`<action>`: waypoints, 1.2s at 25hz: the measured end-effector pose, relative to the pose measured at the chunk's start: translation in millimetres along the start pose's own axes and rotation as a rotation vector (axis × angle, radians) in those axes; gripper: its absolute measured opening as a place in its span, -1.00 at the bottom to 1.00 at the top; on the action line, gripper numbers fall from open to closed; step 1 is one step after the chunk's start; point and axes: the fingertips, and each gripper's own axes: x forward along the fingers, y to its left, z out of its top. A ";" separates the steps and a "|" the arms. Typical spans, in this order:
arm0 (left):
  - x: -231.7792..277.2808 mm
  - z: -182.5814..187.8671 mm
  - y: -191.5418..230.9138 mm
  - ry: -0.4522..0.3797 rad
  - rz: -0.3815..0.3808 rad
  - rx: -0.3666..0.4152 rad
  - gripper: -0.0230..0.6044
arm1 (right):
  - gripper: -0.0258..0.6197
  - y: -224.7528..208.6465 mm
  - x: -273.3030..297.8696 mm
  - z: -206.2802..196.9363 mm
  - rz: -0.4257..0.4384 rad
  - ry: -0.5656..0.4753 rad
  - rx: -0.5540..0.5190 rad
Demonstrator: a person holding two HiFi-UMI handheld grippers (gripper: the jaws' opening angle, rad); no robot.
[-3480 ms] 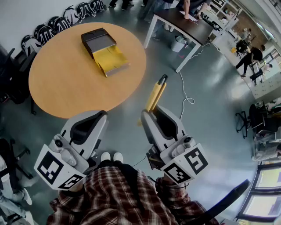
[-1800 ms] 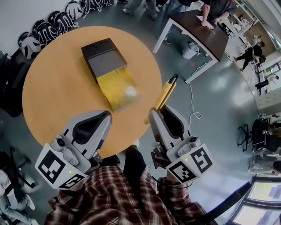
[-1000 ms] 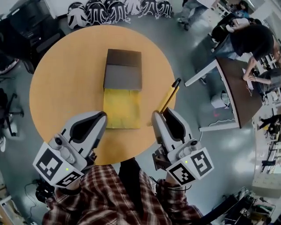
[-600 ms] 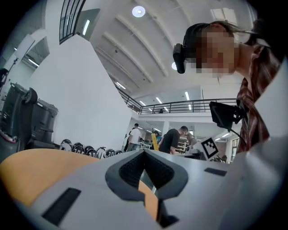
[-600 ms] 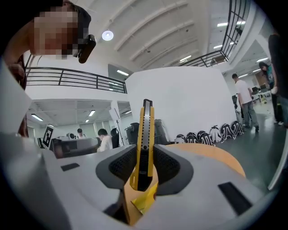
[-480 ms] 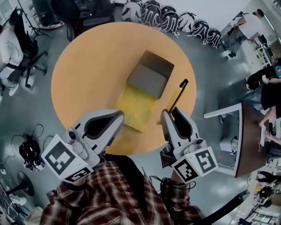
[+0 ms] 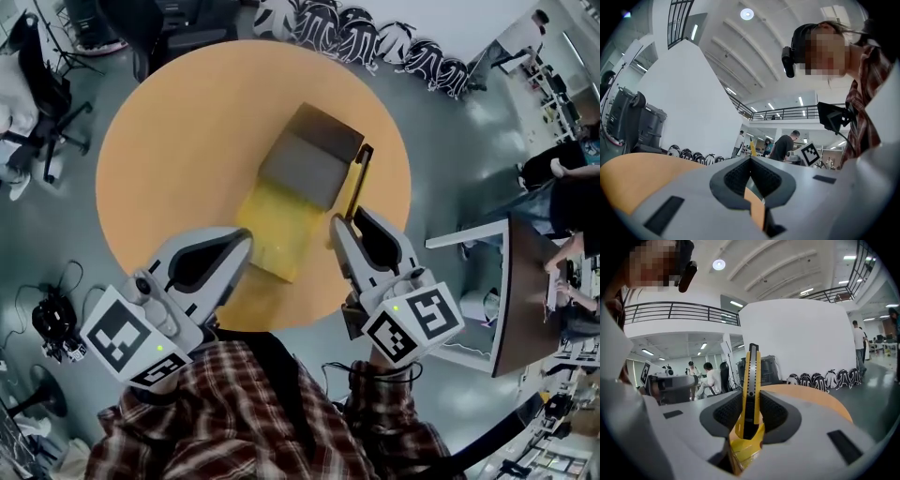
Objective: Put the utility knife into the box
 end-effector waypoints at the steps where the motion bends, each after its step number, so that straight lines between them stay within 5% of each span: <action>1: 0.5 -0.9 3.0 0.001 0.004 -0.004 -0.89 | -0.54 -3.2 5.9 -3.6 0.002 0.024 -0.007; 17: -24.4 -21.9 57.4 0.004 0.150 -0.068 -0.89 | -0.54 -37.3 104.7 -144.5 0.119 0.543 -0.137; 30: -55.2 -44.6 75.8 0.008 0.194 -0.129 -0.89 | -0.54 -46.6 138.4 -265.8 0.122 0.872 -0.214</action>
